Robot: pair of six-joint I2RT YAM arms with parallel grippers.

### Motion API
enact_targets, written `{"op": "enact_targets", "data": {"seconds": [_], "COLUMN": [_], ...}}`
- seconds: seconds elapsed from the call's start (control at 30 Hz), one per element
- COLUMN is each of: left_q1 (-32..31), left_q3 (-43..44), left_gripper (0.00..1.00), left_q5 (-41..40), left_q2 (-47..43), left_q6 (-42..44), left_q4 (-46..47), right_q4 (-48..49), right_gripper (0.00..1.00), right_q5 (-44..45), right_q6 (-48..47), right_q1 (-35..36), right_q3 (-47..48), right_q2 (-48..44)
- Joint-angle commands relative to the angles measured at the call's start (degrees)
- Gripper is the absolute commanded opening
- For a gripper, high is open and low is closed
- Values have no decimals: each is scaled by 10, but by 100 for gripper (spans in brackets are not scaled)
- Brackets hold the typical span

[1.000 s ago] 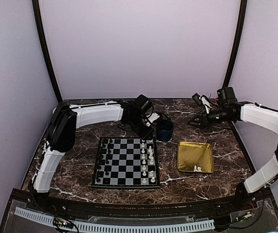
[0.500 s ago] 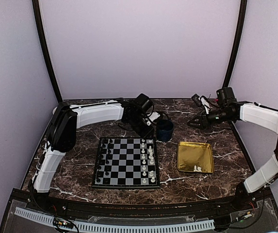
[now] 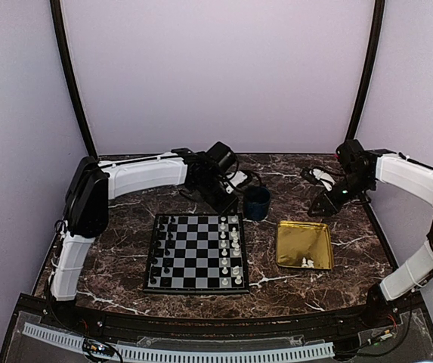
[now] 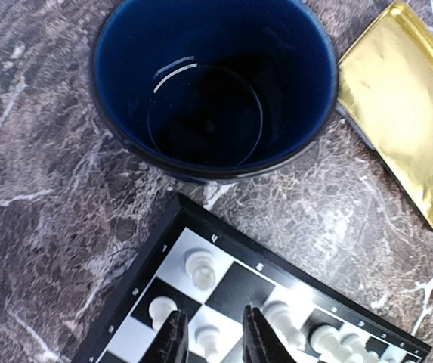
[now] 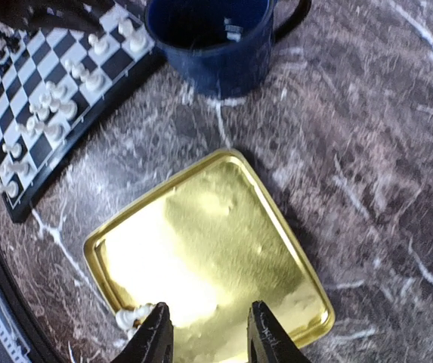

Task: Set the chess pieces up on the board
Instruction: Place the rook at h1, then pick up the knight from the storage box.

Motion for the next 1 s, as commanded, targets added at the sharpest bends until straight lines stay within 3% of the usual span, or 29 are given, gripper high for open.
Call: {"op": "enact_targets", "data": {"seconds": [0.0, 0.23, 0.53, 0.97], "left_q1": [-11, -31, -37, -38], "left_q3": [-26, -36, -117, -179], "left_gripper": [28, 30, 30, 30], "left_q5": [-16, -47, -55, -63], "left_q2": [-82, -102, -145, -172], "left_q6": [-33, -38, -51, -58], "left_q4": [23, 30, 73, 107], "right_q4": [-151, -187, -175, -158], "right_gripper": [35, 34, 34, 33], "right_q5": [65, 91, 97, 137], "right_q6": [-52, -43, -9, 6], "right_q1": [15, 58, 108, 125], "right_q3": [-3, -38, -60, -53], "right_q2": [7, 57, 114, 161]}}
